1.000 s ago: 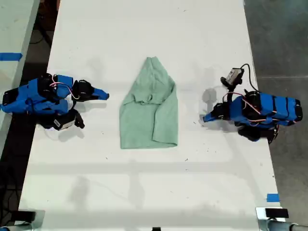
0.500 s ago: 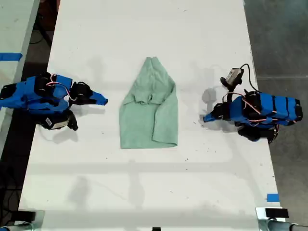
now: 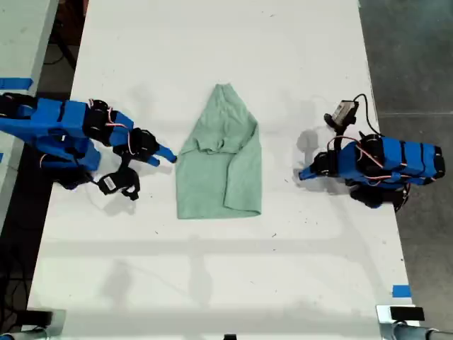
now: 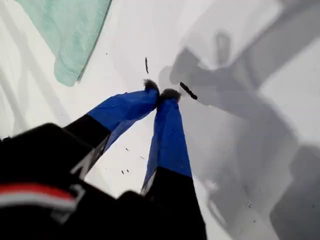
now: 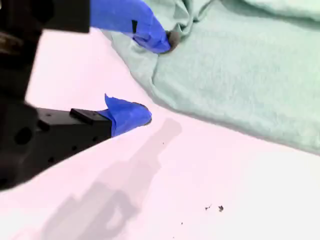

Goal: Fold t shirt

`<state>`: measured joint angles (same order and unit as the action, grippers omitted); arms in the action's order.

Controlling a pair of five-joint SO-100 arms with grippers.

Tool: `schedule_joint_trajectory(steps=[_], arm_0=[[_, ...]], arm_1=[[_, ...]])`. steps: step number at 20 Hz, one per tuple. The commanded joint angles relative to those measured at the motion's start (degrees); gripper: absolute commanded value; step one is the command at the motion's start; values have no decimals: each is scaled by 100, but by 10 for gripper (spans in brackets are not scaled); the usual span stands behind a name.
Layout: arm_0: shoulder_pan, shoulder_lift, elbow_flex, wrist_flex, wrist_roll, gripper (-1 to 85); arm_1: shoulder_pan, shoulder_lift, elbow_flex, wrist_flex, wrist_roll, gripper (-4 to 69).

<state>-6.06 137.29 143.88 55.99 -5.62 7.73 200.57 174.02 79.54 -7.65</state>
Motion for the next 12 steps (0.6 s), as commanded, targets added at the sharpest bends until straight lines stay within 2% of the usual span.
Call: schedule_joint_trajectory(steps=[1, 3, 5, 9, 12], arm_0=[[431, -896, -272, -703, -466, 203], [642, -1652, -519, -1107, -668, 202], [800, -2522, -1178, -1134, -677, 200], [905, -4588, -3129, -360, -606, 189], [888, -4869, -3357, -202, -729, 131]], arm_1=[[9, 53, 229, 18, -18, 23], [9, 53, 229, 18, -26, 23], [-18, 53, 229, 18, -18, 23], [-18, 53, 229, 18, -18, 23], [-26, 53, 229, 18, -18, 23]])
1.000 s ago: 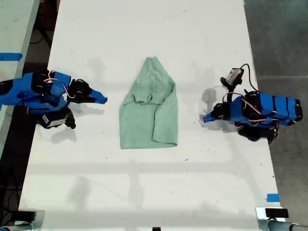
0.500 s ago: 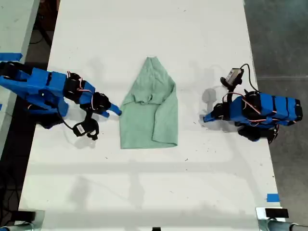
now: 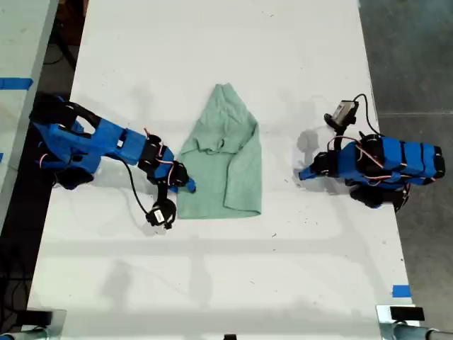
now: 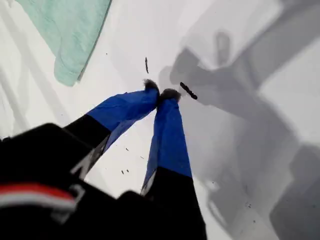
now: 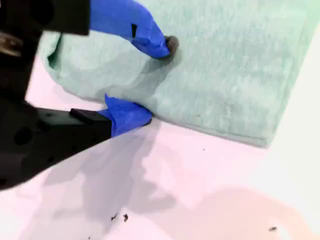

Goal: Fold t shirt

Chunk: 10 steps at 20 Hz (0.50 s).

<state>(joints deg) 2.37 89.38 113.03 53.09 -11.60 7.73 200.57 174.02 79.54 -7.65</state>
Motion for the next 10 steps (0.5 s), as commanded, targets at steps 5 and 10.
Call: schedule_joint_trajectory(steps=[5, 10], arm_0=[[0, 62, -264, 220, -229, 1], [-88, 536, -773, 1151, -97, 0]], arm_1=[[-35, 53, 229, 18, -26, 23], [-35, 53, 229, 18, -26, 23]])
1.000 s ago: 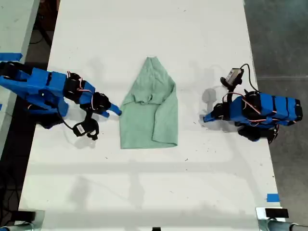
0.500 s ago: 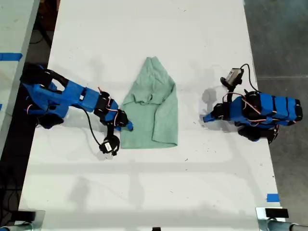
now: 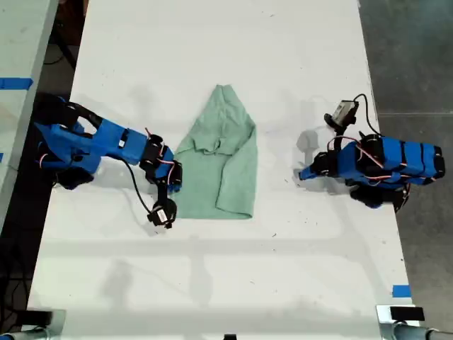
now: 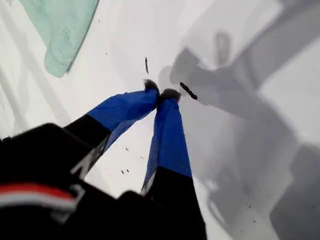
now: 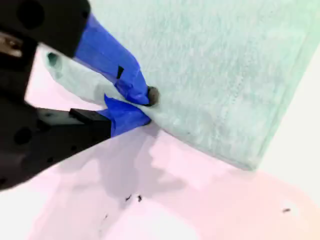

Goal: Fold t shirt

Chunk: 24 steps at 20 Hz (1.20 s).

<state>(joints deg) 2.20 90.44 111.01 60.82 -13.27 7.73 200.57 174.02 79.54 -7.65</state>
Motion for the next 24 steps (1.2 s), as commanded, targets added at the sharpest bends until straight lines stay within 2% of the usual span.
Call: schedule_joint_trajectory(steps=[1, 4, 8, 9, 14, 16, 17, 19, 20, 24], arm_0=[[-114, 439, -940, 756, 167, 0], [-220, 18, -2514, 1828, 492, 0], [-246, -1916, -5476, 2391, 1151, 0], [-264, -2461, -6126, 2382, 1310, 0], [-325, -3199, -6275, 1002, 1890, 0], [-316, -3340, -6275, 659, 2039, 4], [-325, -3393, -6284, 563, 2065, 51], [-325, -3419, -6284, 457, 2250, 278], [-334, -3401, -6275, 466, 2347, 315], [-387, -2689, -6205, 782, 2435, 269]], arm_1=[[-35, 53, 229, 18, -26, 23], [-35, 53, 229, 18, -26, 23], [-35, 53, 229, 18, -26, 23], [-35, 53, 229, 18, -26, 23], [-35, 53, 220, 18, -53, 23], [-44, 53, 220, 18, -62, 23], [-44, 53, 220, 18, -62, 23], [-53, 53, 220, 18, -62, 23], [-53, 53, 220, 18, -62, 23], [-53, 53, 220, 18, -62, 23]])
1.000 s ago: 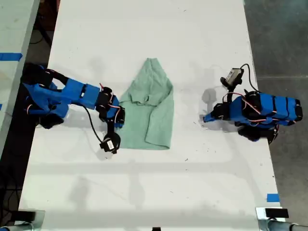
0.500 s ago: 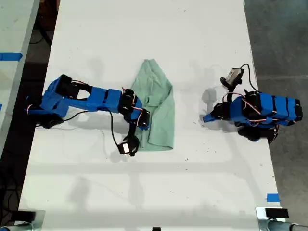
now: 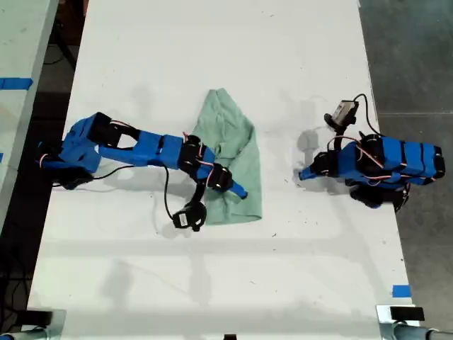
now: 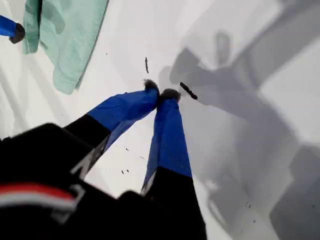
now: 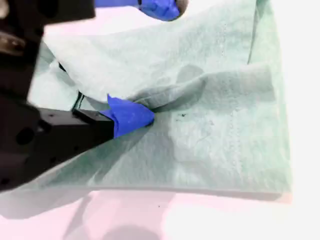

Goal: Fold t shirt

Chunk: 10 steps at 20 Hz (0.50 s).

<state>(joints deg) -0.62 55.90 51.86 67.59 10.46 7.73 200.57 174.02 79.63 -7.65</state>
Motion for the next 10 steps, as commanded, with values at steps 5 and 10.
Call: schedule_joint_trajectory(steps=[5, 10], arm_0=[[-791, 2347, -185, 993, 396, 214], [-1310, 3313, 114, 1705, 835, 209]], arm_1=[[-53, 53, 220, 9, -62, 23], [-44, 53, 220, 9, -62, 23]])
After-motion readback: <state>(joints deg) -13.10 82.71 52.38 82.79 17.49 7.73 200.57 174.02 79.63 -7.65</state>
